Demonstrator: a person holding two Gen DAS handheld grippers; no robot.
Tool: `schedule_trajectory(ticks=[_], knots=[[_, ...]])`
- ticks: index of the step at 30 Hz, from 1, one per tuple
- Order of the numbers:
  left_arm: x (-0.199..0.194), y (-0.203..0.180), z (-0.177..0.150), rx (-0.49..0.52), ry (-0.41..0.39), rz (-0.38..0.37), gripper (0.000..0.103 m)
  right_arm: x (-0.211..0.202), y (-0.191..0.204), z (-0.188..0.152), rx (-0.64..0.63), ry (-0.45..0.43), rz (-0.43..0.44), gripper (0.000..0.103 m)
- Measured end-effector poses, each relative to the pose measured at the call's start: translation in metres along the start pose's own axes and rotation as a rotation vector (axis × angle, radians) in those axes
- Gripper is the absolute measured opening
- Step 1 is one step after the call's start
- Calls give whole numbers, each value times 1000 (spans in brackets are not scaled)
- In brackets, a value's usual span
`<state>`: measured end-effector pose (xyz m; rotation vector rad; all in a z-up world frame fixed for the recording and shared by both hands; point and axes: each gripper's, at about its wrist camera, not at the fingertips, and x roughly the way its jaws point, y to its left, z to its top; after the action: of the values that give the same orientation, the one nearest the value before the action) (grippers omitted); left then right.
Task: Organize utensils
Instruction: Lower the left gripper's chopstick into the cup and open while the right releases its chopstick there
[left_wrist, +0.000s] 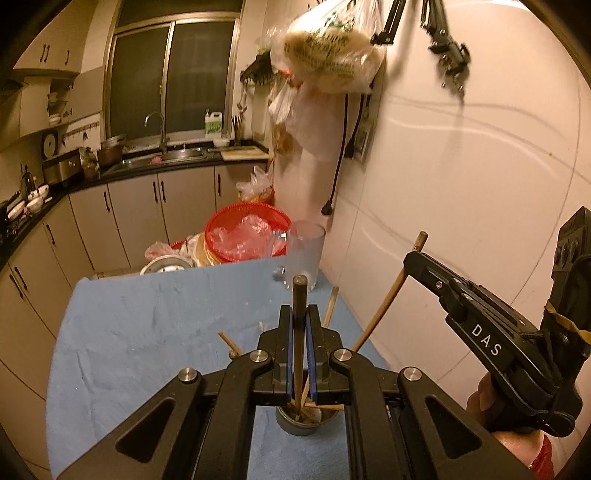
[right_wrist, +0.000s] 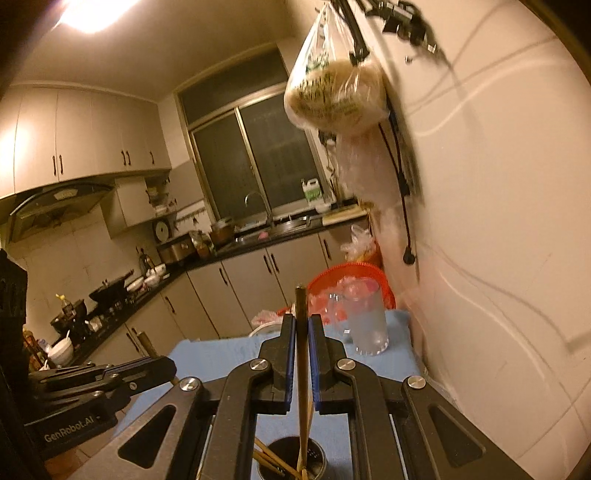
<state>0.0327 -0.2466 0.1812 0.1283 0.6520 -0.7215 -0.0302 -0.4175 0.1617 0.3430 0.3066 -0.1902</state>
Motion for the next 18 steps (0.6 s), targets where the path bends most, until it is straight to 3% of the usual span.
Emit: schedule_trajectory(ticks=[13,14,15,16,18], knots=[[18,1,-13,14,52,15,8,30,-3,-22,-21,159,7,10],[17,1,-13,14,56,13,13,31,-4,-21,-15,162,4,10],[17,2,-13,12,61,7,28,31,-6,-20,-8,165,-1,11],[15,2,-12,9,58,-1,35,30,-6,-20,-3,165,1,11],[7,3,-12,12,28,10,40,25,-6,-18,3,150,2,11]])
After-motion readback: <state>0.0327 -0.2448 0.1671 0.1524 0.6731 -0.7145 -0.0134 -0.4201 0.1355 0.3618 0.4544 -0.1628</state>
